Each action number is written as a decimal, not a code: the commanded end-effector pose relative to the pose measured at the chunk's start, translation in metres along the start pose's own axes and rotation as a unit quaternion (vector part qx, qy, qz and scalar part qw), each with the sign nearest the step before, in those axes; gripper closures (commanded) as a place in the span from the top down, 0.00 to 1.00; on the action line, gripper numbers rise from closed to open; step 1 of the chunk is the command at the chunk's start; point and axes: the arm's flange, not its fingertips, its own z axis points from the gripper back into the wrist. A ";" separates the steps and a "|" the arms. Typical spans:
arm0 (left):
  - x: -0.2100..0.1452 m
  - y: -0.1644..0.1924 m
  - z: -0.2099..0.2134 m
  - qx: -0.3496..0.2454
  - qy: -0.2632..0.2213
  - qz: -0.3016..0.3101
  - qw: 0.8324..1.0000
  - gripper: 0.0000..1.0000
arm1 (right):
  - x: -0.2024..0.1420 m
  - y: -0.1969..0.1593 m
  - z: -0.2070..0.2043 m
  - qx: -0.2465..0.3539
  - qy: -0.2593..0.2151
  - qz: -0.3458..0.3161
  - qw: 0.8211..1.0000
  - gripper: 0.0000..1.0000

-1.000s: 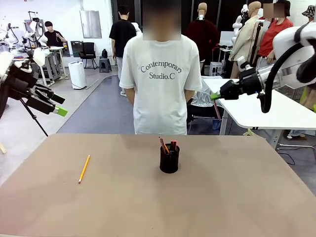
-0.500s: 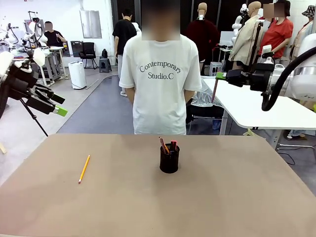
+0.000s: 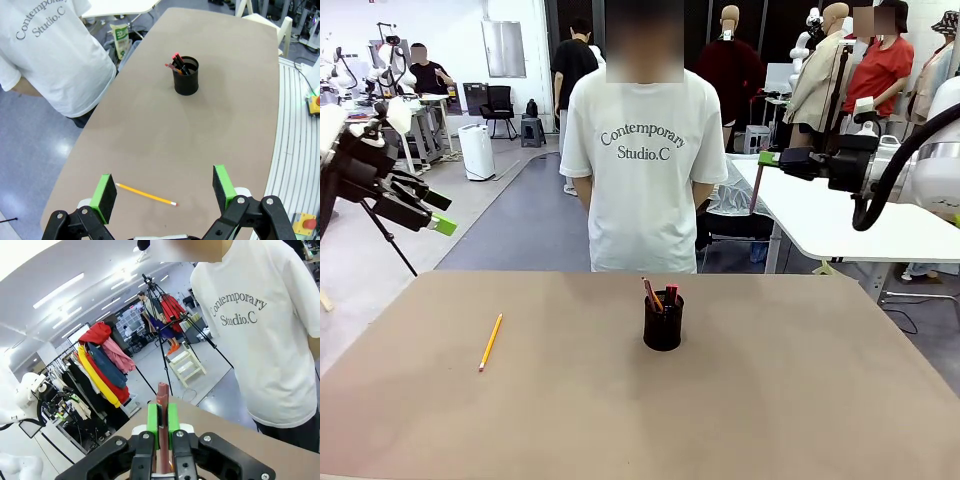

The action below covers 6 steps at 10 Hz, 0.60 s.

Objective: Place the pens into the pen holder.
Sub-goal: Pick up a writing instrument from the table and place it into the Pen holder.

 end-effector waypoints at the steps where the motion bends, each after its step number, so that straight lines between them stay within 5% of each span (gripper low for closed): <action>1: 0.000 0.001 0.002 -0.001 0.002 0.002 1.000 1.00 | 0.008 0.000 -0.004 0.003 0.001 -0.009 1.000 0.00; 6: 0.000 0.001 0.002 -0.001 0.002 0.002 1.000 1.00 | -0.030 0.039 -0.031 0.080 -0.022 0.098 0.992 0.00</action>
